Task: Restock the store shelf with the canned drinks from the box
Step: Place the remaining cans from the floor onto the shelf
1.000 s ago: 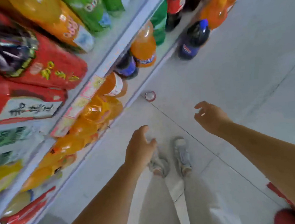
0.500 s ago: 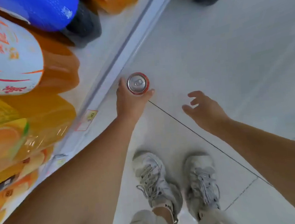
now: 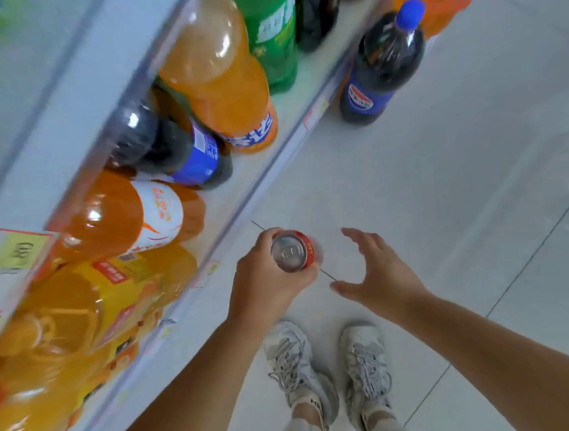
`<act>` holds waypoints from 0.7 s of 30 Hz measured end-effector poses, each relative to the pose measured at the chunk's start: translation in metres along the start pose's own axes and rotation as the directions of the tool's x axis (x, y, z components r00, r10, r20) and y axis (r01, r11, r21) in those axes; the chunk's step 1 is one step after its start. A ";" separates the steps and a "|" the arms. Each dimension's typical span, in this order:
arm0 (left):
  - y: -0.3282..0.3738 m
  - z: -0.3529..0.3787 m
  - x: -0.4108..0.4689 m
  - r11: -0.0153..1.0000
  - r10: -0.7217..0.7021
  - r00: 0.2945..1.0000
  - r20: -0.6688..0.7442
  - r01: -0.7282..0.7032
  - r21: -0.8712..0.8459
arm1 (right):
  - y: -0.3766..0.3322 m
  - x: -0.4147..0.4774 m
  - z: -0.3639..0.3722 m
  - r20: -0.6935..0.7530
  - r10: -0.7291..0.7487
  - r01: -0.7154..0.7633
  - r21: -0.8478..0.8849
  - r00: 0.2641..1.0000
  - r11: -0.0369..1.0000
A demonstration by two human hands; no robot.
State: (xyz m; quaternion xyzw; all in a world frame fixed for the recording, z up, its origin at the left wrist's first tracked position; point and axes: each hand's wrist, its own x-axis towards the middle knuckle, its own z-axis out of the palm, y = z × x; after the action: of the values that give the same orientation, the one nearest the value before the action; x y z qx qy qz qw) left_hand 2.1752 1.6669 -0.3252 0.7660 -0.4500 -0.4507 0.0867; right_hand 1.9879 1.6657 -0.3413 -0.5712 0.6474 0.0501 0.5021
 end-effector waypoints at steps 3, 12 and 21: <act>0.063 -0.065 -0.070 0.998 0.053 0.999 0.012 -0.053 0.021 | -0.071 -0.066 -0.045 0.060 -0.227 0.229 -0.023 0.972 0.973; 0.227 -0.277 -0.302 0.978 0.193 0.967 -0.168 -0.203 -0.041 | -0.270 -0.298 -0.177 -0.229 -0.495 0.524 0.084 0.838 0.847; 0.208 -0.419 -0.514 0.818 0.230 0.845 -0.482 -0.436 -0.374 | -0.416 -0.476 -0.205 -0.217 -0.693 0.722 0.300 0.688 0.623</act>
State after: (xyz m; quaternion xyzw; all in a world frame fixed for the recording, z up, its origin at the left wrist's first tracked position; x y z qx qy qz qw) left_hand 2.2731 1.8262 0.3438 0.7062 -0.4279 -0.3494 0.4428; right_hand 2.1201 1.7201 0.3073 -0.6781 0.3875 -0.2946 0.5507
